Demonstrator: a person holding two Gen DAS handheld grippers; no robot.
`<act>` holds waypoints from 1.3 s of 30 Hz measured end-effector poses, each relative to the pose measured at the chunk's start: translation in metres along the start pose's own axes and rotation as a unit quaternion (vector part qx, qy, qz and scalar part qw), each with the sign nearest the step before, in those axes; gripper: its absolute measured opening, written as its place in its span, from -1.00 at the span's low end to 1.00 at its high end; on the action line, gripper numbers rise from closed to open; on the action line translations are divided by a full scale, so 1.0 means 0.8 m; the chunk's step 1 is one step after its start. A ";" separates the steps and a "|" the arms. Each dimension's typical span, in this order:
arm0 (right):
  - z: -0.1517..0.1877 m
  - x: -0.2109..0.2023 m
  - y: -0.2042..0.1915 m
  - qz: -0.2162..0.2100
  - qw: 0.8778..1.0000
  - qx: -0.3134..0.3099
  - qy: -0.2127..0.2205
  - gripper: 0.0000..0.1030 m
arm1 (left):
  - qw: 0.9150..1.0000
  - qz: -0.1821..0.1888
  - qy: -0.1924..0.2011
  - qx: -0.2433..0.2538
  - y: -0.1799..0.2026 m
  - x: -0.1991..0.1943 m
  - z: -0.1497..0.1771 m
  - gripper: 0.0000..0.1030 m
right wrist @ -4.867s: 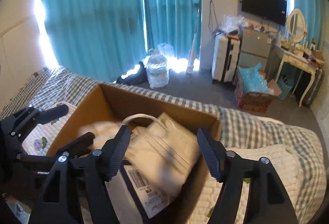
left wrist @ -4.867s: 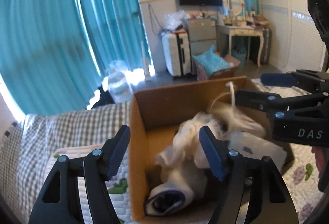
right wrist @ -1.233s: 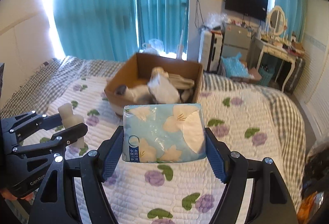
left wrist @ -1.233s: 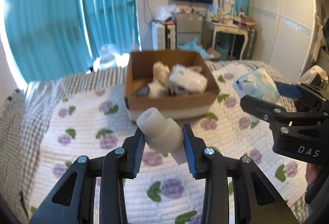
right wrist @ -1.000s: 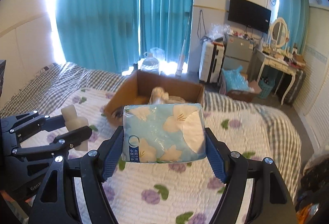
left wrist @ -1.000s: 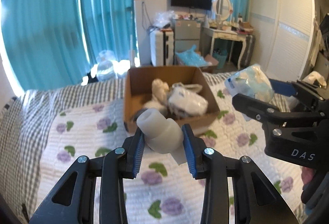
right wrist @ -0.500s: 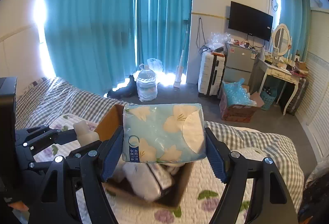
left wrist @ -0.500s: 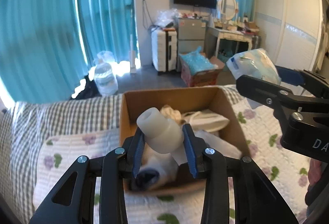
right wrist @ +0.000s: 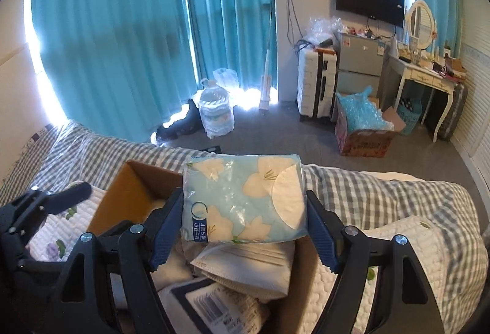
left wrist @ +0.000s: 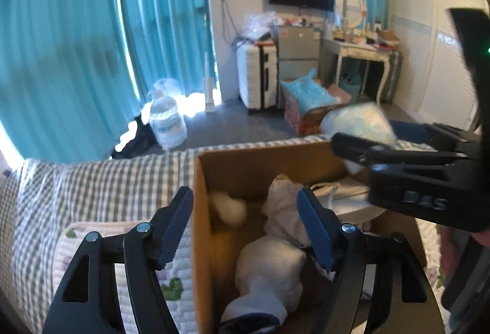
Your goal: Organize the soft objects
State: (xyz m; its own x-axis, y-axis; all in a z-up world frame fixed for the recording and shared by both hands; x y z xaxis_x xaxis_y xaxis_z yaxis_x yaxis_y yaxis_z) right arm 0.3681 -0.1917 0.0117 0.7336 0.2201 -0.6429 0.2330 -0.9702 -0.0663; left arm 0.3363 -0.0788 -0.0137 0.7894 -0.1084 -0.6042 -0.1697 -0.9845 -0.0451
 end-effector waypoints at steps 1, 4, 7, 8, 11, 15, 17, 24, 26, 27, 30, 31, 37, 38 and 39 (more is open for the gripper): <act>-0.001 0.004 0.001 0.005 1.000 0.002 0.002 0.77 | 1.000 -0.003 0.002 0.002 -0.001 -0.001 0.000 0.38; -0.002 -0.002 0.003 0.011 1.000 0.015 0.014 1.00 | 1.000 -0.005 0.009 0.009 -0.004 -0.017 0.001 0.38; -0.005 -0.027 0.007 0.019 0.999 0.021 0.022 1.00 | 1.000 -0.011 0.023 0.013 -0.006 -0.045 -0.004 0.39; -0.007 -0.037 0.008 0.022 0.999 0.021 0.025 1.00 | 0.999 -0.013 0.029 0.014 -0.007 -0.057 -0.006 0.39; -0.020 -0.096 0.006 0.032 0.998 0.015 0.045 1.00 | 0.999 -0.006 0.053 0.012 -0.004 -0.114 -0.020 0.39; -0.044 -0.199 -0.006 0.044 0.995 0.002 0.092 1.00 | 0.996 -0.014 0.091 0.013 0.001 -0.201 -0.037 0.39; -0.053 -0.258 -0.015 0.056 0.992 -0.001 0.116 1.00 | 0.994 -0.026 0.105 0.015 0.000 -0.245 -0.047 0.46; -0.044 -0.426 -0.049 0.046 0.981 -0.001 0.190 1.00 | 0.976 -0.048 0.212 -0.004 -0.013 -0.401 -0.049 1.00; -0.030 -0.461 -0.061 0.043 0.977 -0.005 0.208 1.00 | 0.972 -0.048 0.232 -0.008 -0.019 -0.426 -0.038 1.00; -0.018 -0.476 -0.067 0.042 0.976 -0.008 0.212 1.00 | 0.970 -0.049 0.239 -0.011 -0.022 -0.436 -0.030 1.00; 0.010 -0.498 -0.076 0.035 0.975 -0.011 0.221 1.00 | 0.966 -0.049 0.252 -0.010 -0.025 -0.448 -0.008 1.00; 0.020 -0.502 -0.079 0.030 0.973 -0.010 0.228 1.00 | 0.966 -0.047 0.255 -0.007 -0.025 -0.448 0.003 1.00; 0.088 -0.484 -0.085 0.029 0.966 0.008 0.258 1.00 | 0.966 -0.030 0.255 -0.029 -0.031 -0.412 0.065 1.00; 0.099 -0.473 -0.086 0.032 0.965 0.008 0.259 1.00 | 0.967 -0.029 0.252 -0.036 -0.033 -0.398 0.076 1.00; 0.108 -0.462 -0.088 0.035 0.965 0.007 0.259 1.00 | 0.967 -0.032 0.249 -0.041 -0.031 -0.391 0.086 1.00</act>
State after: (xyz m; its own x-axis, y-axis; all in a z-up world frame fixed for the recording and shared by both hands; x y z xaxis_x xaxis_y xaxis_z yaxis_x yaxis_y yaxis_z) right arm 0.0250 -0.2134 0.1880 0.9689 0.1708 -0.1790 0.1648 -0.9851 -0.0485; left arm 0.0531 -0.0107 0.1215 0.9865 -0.0807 -0.1426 -0.0806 -0.9967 0.0059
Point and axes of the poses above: each gripper's, at about its wrist camera, not at the fingertips, and x roughly the way its jaws point, y to its right, z to its underside, the point moved 6 cm from there along x, roughly the way its jaws point
